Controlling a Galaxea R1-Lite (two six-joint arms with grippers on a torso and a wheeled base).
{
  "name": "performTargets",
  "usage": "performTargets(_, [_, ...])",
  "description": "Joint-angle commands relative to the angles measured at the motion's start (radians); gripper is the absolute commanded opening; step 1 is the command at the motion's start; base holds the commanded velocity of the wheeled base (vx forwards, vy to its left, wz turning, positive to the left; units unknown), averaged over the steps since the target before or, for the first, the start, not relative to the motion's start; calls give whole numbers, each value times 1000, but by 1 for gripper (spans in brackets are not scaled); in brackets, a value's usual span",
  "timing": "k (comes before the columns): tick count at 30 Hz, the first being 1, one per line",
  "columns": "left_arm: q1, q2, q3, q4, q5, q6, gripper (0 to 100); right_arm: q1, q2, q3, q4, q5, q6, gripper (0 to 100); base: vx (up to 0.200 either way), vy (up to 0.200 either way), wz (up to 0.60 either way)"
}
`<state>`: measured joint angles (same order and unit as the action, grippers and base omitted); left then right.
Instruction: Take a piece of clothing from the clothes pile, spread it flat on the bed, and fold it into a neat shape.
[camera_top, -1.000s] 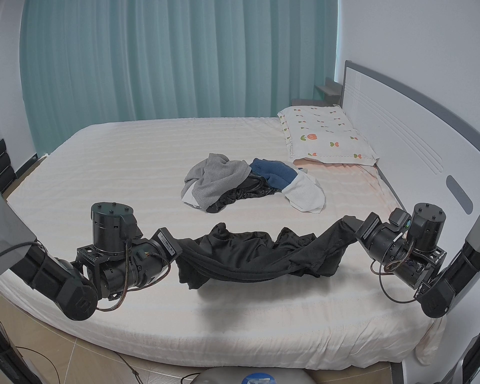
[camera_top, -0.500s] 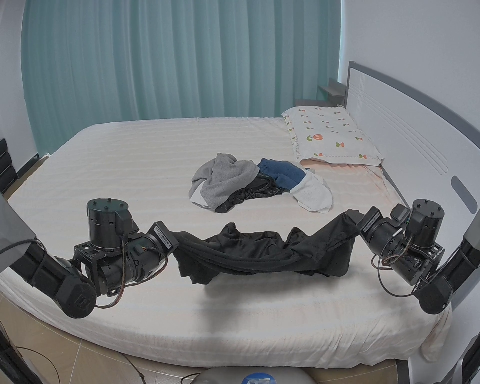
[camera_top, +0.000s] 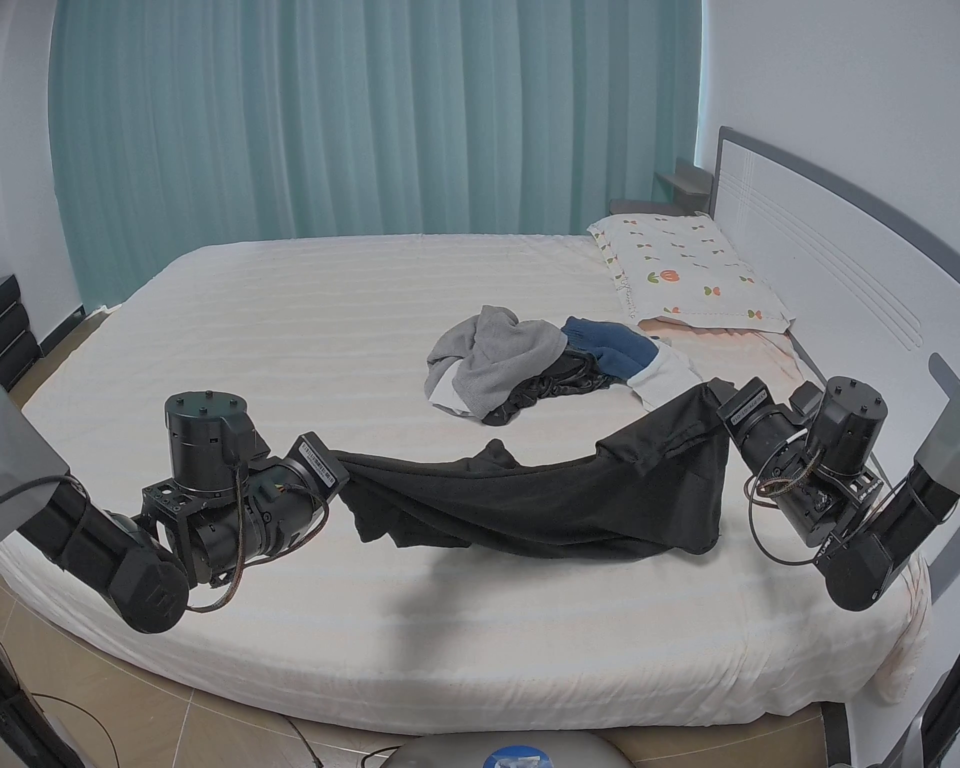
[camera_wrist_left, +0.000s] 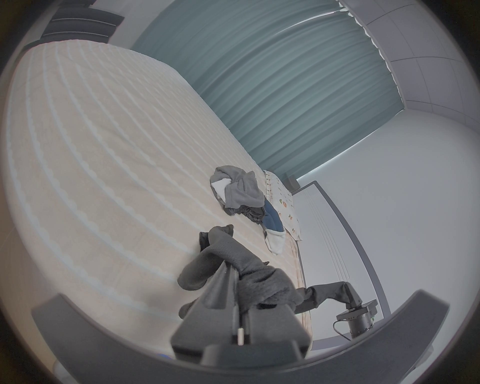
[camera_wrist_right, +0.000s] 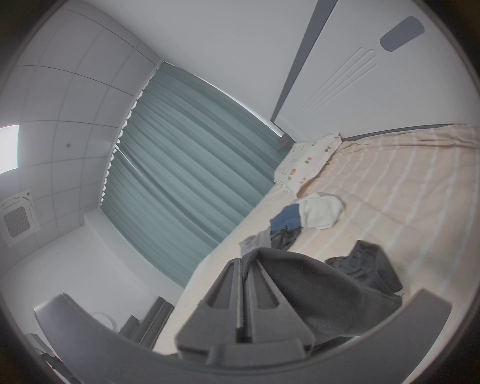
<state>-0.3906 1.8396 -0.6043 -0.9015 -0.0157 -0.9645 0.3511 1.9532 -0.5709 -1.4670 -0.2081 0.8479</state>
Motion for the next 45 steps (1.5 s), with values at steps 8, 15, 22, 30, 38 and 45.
performTargets(8, [9,-8,0,0,0,0,0,-21,29,3,-15,27,3,0,0,200,0])
performTargets(15, [16,-10,0,0,0,1,0,-21,20,3,-16,30,7,0,0,200,0])
performTargets(22, [16,-29,8,-4,-1,1,0,-21,10,-6,-15,41,77,0,0,200,0])
performTargets(30, [21,-33,14,-4,-3,1,0,-46,10,-11,-18,50,86,0,0,200,0])
performTargets(38, [26,-45,14,-2,-3,1,0,-49,6,-9,-18,52,86,0,0,200,0])
performTargets(45, [26,-46,14,-4,-3,1,0,-49,4,-9,-18,52,88,0,0,200,0])
